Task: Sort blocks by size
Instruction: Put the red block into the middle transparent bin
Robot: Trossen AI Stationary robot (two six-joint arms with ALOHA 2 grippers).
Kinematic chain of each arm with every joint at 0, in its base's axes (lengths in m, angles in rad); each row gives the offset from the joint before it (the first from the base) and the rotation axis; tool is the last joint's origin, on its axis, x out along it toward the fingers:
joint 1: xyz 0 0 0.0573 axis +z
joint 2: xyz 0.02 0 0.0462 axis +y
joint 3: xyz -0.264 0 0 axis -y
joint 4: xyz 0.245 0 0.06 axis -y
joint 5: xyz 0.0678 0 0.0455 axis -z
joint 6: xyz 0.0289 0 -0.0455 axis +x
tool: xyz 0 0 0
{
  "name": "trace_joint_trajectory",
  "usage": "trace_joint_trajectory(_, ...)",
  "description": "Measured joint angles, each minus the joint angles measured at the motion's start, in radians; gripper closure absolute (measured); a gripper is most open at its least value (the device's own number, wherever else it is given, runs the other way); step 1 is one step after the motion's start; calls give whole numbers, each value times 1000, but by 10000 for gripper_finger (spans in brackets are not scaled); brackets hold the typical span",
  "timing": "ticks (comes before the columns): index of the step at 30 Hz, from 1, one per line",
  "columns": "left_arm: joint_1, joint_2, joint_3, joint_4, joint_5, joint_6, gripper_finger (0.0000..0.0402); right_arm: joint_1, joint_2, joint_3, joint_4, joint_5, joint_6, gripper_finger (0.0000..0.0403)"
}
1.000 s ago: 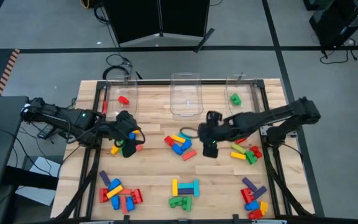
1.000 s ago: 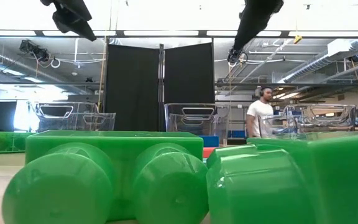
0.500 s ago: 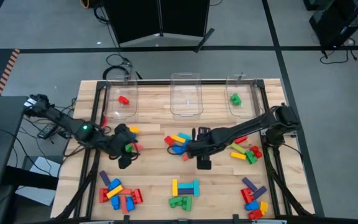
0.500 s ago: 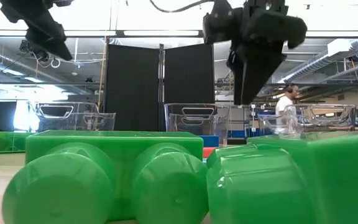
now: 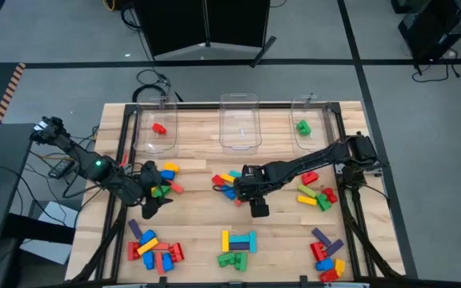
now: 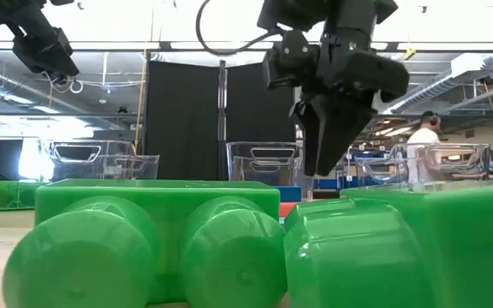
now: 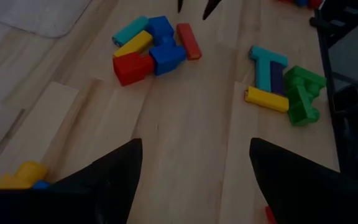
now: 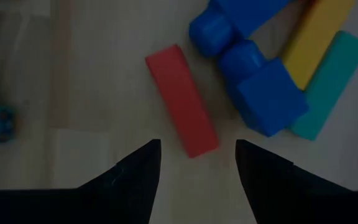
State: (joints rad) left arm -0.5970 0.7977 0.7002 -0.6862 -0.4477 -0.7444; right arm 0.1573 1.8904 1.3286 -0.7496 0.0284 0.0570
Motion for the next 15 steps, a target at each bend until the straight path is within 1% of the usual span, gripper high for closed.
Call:
trace_joint_trajectory(3, 1, 1, 0, 18, 0, 3, 96, -20, 12, 0, 22, -13, -44, 190)
trace_joint_trajectory(9, 1, 7, 0, 52, 1, 6, 96, -43, 87, -1, 40, -98, -61, 196)
trace_joint_trajectory(15, 1, 13, 0, 85, 1, 6, 96, -43, 141, 2, 63, -93, -58, 202)
